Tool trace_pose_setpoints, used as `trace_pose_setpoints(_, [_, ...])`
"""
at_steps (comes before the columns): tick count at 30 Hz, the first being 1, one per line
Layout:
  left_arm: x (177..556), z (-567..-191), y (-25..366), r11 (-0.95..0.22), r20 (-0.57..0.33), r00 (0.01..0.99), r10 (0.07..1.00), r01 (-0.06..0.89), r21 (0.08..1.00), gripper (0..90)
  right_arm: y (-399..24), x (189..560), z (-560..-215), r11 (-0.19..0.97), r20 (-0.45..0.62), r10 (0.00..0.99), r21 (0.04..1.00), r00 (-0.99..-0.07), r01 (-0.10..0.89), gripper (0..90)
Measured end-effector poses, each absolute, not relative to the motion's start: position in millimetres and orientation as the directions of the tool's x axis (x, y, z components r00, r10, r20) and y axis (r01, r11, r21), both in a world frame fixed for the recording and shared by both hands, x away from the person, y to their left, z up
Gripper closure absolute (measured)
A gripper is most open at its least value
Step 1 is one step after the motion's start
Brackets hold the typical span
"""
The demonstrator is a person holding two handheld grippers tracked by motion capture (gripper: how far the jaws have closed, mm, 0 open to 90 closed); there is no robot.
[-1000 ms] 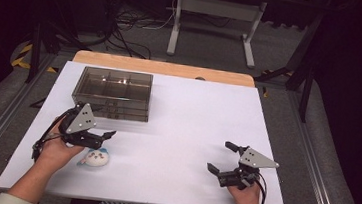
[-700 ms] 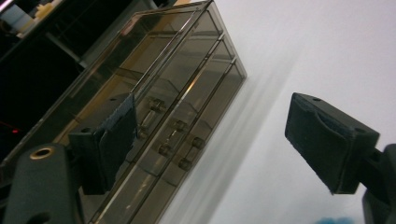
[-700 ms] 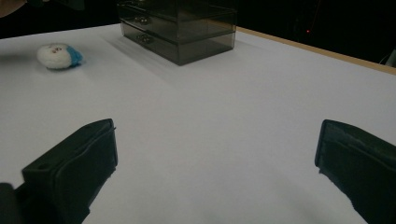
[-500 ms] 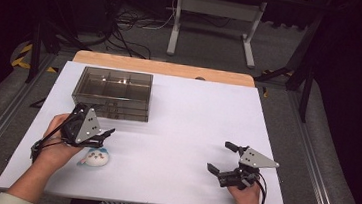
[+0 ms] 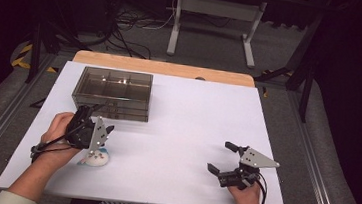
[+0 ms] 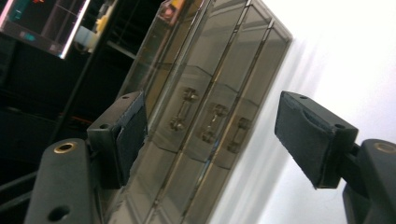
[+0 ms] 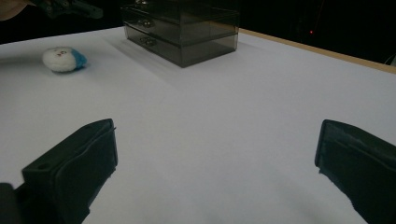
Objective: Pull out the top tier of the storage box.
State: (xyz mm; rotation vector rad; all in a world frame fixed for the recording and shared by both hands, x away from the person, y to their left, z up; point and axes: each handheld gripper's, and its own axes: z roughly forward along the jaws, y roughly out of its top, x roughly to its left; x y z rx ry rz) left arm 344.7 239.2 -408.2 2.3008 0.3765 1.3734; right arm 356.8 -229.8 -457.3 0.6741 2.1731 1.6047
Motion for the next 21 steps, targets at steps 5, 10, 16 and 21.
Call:
trace_pose_setpoints(5, [345,-410,238,-0.885,0.792,0.441,0.422,0.008,0.466,27.3,-230,357,-457,0.242,-0.001,0.566,0.956,-0.825,0.165,0.0])
trace_pose_setpoints(10, [346,-412,238,-0.9,0.82,0.412,0.398,0.001,0.436,27.3,-230,357,-457,0.242,-0.001,0.566,0.956,-0.824,0.165,0.0])
trace_pose_setpoints(16, [345,-417,237,-0.931,0.869,0.356,0.343,0.002,0.366,29.2,-230,357,-457,0.243,-0.002,0.566,0.956,-0.824,0.165,0.0])
trace_pose_setpoints(21, [346,-423,237,-0.947,0.9,0.313,0.304,-0.003,0.32,33.1,-230,357,-457,0.243,-0.001,0.566,0.956,-0.825,0.165,0.0])
